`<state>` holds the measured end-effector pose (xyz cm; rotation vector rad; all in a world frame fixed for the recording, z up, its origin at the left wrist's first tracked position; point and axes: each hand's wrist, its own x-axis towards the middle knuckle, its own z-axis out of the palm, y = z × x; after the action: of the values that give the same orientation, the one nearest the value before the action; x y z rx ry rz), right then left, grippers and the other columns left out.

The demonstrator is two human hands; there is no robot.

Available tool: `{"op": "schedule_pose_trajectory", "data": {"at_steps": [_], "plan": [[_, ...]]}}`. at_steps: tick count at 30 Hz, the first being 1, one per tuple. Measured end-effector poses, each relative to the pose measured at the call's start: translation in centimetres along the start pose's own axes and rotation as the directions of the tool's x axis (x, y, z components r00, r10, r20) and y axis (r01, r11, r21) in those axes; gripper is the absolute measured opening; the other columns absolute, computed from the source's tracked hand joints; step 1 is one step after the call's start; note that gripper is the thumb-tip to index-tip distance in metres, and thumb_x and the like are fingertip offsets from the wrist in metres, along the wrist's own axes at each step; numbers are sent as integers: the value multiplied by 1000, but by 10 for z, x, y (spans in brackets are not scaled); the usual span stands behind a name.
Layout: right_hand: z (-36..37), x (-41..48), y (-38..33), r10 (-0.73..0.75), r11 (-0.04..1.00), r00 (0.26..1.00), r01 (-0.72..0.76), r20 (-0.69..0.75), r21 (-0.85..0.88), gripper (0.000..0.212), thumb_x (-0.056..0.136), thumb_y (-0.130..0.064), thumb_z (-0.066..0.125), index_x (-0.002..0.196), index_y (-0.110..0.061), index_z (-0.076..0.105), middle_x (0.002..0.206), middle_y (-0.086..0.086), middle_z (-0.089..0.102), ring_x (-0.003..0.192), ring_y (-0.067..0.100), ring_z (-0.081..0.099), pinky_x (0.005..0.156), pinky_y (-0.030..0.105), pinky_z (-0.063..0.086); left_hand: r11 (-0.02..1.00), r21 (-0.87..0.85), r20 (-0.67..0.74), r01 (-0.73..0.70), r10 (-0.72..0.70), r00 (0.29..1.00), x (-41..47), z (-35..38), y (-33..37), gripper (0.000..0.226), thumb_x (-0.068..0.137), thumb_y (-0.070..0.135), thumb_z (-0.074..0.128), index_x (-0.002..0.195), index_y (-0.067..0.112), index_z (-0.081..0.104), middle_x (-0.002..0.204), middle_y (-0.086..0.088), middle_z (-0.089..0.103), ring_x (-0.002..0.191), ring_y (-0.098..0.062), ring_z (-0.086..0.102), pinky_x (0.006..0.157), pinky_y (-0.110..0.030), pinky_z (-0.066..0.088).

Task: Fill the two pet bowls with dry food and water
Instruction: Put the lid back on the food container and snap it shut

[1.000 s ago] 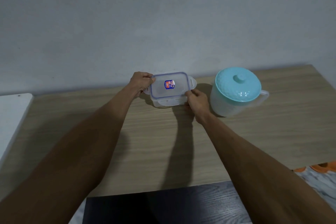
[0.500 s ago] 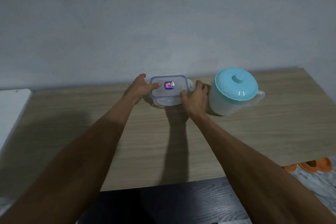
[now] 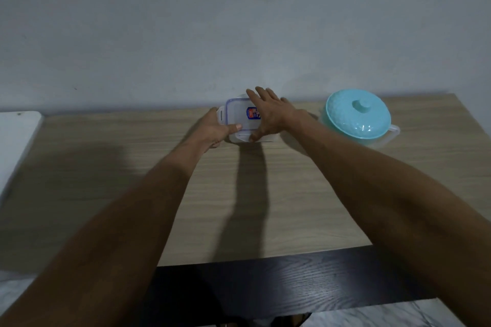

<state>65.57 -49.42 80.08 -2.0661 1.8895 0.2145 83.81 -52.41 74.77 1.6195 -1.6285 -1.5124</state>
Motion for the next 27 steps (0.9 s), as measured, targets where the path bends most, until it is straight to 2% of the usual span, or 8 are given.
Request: {"op": "schedule_pose_trajectory", "data": {"at_steps": [4, 7, 9, 12, 16, 19, 23, 27], "plan": [[-5, 12, 0, -10, 997, 996, 17, 87, -77, 136, 62, -56, 84, 156, -22, -10, 165, 10, 1, 152, 33, 5, 117, 57, 21, 999, 32, 5, 15, -16, 1000, -1, 2, 3, 42, 79, 37, 76, 113, 24, 55, 89, -3, 59, 72, -18, 52, 49, -25, 39], [-4, 15, 0, -16, 988, 994, 33, 105, -154, 138, 61, -60, 82, 155, -23, -11, 164, 11, 6, 150, 35, 13, 115, 57, 24, 1000, 21, 1, 12, -12, 1000, -2, 2, 3, 44, 77, 39, 76, 113, 25, 56, 89, -4, 60, 71, -19, 51, 47, -25, 37], [-1, 15, 0, -26, 978, 996, 44, 91, -203, 137, 60, -62, 81, 155, -24, -10, 162, 11, 13, 146, 36, 22, 112, 58, 27, 999, 34, -3, 14, -14, 1000, -3, 2, 3, 43, 77, 39, 76, 113, 26, 55, 94, -4, 62, 75, -20, 55, 51, -27, 41], [4, 16, 1, -51, 969, 997, 61, 50, -240, 135, 59, -61, 81, 155, -23, -7, 155, 11, 26, 138, 37, 33, 108, 58, 32, 999, 50, -5, 19, -19, 1000, -4, 3, 3, 41, 81, 38, 75, 114, 31, 52, 107, -5, 65, 95, -27, 66, 66, -36, 50], [8, 18, 3, -73, 962, 997, 76, 22, -263, 135, 58, -58, 82, 154, -23, -5, 152, 10, 30, 134, 37, 37, 104, 57, 34, 997, 59, -5, 41, -41, 999, -3, 2, 4, 52, 80, 41, 75, 124, 28, 51, 115, -5, 64, 105, -28, 65, 70, -37, 52], [6, 19, 4, -74, 963, 997, 79, 31, -256, 135, 57, -58, 82, 154, -23, -5, 150, 9, 32, 133, 37, 37, 104, 56, 35, 996, 73, -4, 41, -41, 999, -3, 3, 5, 59, 79, 42, 75, 129, 25, 49, 119, -7, 63, 106, -28, 63, 63, -32, 49], [3, 20, 3, -74, 968, 996, 84, 51, -235, 136, 56, -56, 84, 155, -25, -4, 148, 10, 34, 132, 36, 37, 104, 55, 34, 996, 85, -22, 21, -19, 1000, -2, 3, 4, 58, 79, 43, 75, 127, 24, 49, 117, -11, 63, 95, -27, 63, 54, -28, 42], [1, 20, 3, -72, 976, 996, 81, 50, -203, 135, 54, -54, 85, 154, -26, -1, 147, 9, 35, 132, 35, 37, 104, 54, 34, 996, 83, -24, 17, -15, 1000, -3, 4, 6, 58, 79, 41, 75, 128, 23, 50, 117, -10, 65, 102, -32, 66, 52, -26, 40]]}}
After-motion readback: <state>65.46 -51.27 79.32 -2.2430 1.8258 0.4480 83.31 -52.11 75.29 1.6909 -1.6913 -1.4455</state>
